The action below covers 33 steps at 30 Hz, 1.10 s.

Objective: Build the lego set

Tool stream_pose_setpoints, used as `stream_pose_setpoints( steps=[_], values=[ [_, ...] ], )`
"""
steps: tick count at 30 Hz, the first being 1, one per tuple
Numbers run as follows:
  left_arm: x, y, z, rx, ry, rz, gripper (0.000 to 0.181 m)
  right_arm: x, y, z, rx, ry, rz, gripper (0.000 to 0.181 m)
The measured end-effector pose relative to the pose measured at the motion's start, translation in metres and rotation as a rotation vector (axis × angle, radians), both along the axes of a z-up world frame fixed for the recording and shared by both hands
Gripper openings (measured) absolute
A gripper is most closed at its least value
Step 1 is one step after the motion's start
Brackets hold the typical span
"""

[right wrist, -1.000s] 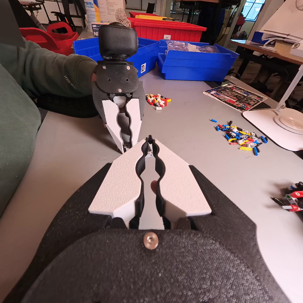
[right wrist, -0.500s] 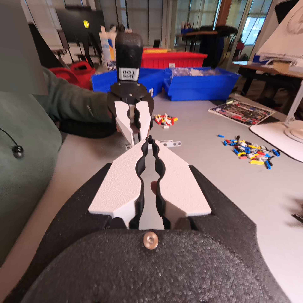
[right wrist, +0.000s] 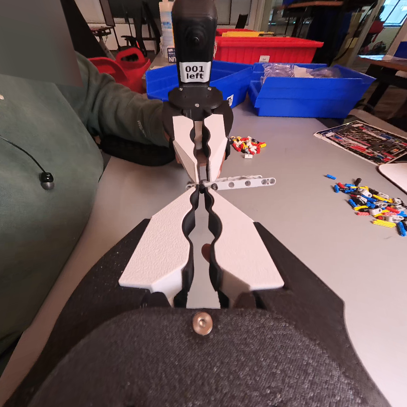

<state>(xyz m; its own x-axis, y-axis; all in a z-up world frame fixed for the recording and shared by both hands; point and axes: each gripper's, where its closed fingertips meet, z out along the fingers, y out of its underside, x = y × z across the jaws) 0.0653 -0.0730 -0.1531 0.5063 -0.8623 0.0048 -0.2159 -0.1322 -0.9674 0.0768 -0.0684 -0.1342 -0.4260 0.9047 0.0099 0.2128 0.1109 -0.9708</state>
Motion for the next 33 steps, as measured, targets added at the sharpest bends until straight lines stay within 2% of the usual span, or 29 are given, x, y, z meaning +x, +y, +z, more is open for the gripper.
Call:
stream_pose_setpoints(
  steps=[7,14,27,33],
  values=[
    [-0.002,0.002,-0.005,-0.023,0.026,0.015,0.005,0.001,-0.001,-0.009,0.036,-0.043,0.006,0.003],
    [-0.002,0.002,-0.022,-0.069,0.152,0.04,0.005,0.002,0.0,-0.03,0.113,-0.155,0.003,0.003],
    [-0.005,0.002,-0.039,-0.154,0.228,0.081,0.004,0.0,-0.005,-0.061,0.066,-0.287,-0.006,0.002],
    [-0.008,0.003,-0.046,-0.169,0.295,0.101,0.004,-0.003,-0.003,-0.066,0.062,-0.32,-0.029,0.002]
  ],
)
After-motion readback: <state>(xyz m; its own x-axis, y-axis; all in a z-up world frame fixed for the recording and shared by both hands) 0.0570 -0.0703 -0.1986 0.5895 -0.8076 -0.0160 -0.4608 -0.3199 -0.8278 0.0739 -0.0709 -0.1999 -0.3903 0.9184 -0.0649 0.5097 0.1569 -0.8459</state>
